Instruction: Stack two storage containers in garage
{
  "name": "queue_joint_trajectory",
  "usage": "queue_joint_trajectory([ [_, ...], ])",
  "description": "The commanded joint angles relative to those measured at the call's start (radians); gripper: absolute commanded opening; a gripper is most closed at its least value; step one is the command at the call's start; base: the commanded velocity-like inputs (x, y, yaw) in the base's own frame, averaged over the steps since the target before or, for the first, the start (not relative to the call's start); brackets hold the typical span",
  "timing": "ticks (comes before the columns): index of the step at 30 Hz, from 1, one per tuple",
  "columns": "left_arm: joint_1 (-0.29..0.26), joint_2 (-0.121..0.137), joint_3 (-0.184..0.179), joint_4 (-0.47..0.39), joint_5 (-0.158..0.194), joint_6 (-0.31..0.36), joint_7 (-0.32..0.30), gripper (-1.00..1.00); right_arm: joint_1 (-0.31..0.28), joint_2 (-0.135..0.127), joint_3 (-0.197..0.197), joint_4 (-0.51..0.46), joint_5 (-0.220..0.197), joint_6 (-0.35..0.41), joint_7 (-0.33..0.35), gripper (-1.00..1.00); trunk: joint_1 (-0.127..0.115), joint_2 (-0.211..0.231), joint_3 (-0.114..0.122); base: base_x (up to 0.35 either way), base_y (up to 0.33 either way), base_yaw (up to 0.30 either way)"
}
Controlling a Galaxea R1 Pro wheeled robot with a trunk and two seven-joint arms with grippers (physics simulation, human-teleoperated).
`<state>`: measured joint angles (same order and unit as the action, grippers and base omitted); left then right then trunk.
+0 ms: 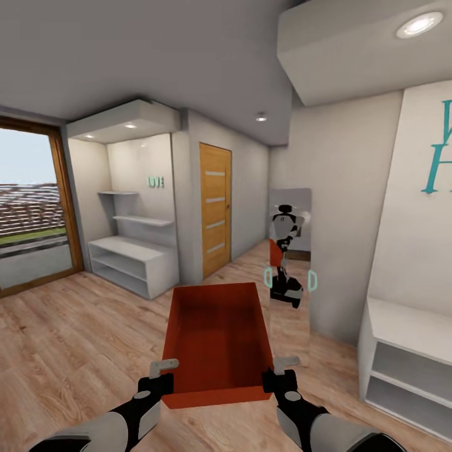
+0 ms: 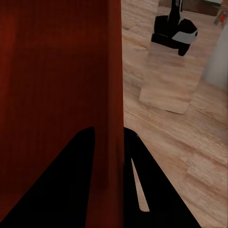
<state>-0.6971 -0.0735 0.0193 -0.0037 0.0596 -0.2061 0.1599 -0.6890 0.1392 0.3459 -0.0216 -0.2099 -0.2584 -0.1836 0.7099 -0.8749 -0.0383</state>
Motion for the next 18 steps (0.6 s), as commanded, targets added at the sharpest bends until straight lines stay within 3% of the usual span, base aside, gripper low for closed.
queue_joint_trajectory([
  [1, -0.001, 0.000, 0.015, -0.001, 0.009, -0.006, -0.003, -1.00, -0.001, 0.010, -0.050, 0.000, 0.000, 0.000, 0.007, -1.00, 0.001, -0.001, -0.002, 0.323, 0.000, 0.000],
  [14, -0.001, 0.000, 0.015, -0.001, 0.009, -0.006, -0.002, -1.00, -0.001, 0.010, -0.050, 0.000, 0.000, 0.000, 0.007, -1.00, 0.001, -0.001, -0.002, 0.323, 0.000, 0.000],
  [18, -0.001, 0.000, 0.015, -0.001, 0.009, -0.006, -0.003, -1.00, -0.001, 0.010, -0.050, 0.000, 0.000, 0.000, 0.007, -1.00, 0.001, -0.001, -0.002, 0.323, 0.000, 0.145],
])
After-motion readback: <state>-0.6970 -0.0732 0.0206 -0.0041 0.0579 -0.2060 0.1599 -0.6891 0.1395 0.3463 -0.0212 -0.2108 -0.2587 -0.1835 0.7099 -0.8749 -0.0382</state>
